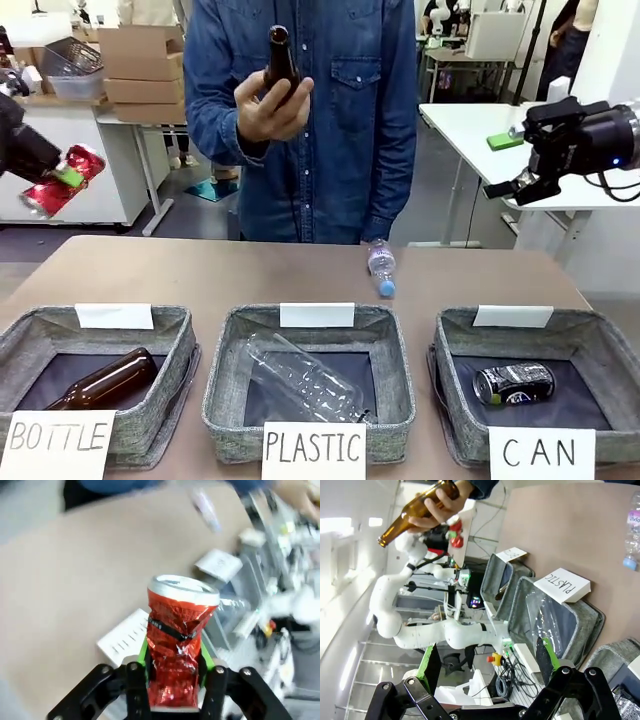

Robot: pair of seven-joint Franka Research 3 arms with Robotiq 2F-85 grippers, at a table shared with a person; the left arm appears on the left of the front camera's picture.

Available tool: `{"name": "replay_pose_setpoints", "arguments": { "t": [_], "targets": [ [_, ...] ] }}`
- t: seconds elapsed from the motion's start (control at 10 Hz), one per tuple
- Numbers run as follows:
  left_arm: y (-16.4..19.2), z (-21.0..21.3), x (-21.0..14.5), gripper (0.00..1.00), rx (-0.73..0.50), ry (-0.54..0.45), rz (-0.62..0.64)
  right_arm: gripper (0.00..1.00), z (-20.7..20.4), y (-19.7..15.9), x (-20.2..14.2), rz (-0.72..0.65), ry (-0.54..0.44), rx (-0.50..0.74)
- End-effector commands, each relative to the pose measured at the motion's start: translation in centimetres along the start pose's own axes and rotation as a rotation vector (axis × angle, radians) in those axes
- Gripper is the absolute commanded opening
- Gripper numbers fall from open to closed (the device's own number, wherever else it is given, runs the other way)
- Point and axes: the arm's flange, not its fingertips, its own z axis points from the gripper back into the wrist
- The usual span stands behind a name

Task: Sort the can waste into the basket.
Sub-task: Pick up the can waste from the table and place it in the right Fabric basket.

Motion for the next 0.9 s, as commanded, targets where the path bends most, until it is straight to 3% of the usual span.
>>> {"name": "replay_pose_setpoints", "arguments": {
  "t": [0.0, 0.1, 0.4, 0.5, 0.6, 0.8],
  "targets": [
    [0.2, 0.7, -3.5, 0.00, 0.021, -0.024, -0.043, 1.00, 0.1, 0.0, 0.0, 0.018, 0.012, -0.003],
    [2.1, 4.9, -4.5, 0.00, 0.086, -0.133, 0.051, 1.00, 0.1, 0.0, 0.0, 0.018, 0.012, -0.003],
    [2.0, 13.9, -11.1, 0.00, -0.127, -0.300, 0.036, 1.00, 0.1, 0.0, 0.0, 0.018, 0.012, -0.003],
    [2.5, 17.0, -14.0, 0.00, -0.138, -0.419, 0.097, 1.00, 0.1, 0.0, 0.0, 0.018, 0.012, -0.003],
    [3.8, 19.4, -16.3, 0.00, -0.173, -0.495, 0.154, 1.00, 0.1, 0.0, 0.0, 0.018, 0.012, -0.003],
    [5.5, 19.7, -18.1, 0.00, -0.233, -0.522, 0.209, 1.00, 0.1, 0.0, 0.0, 0.018, 0.012, -0.003]
  ]
}}
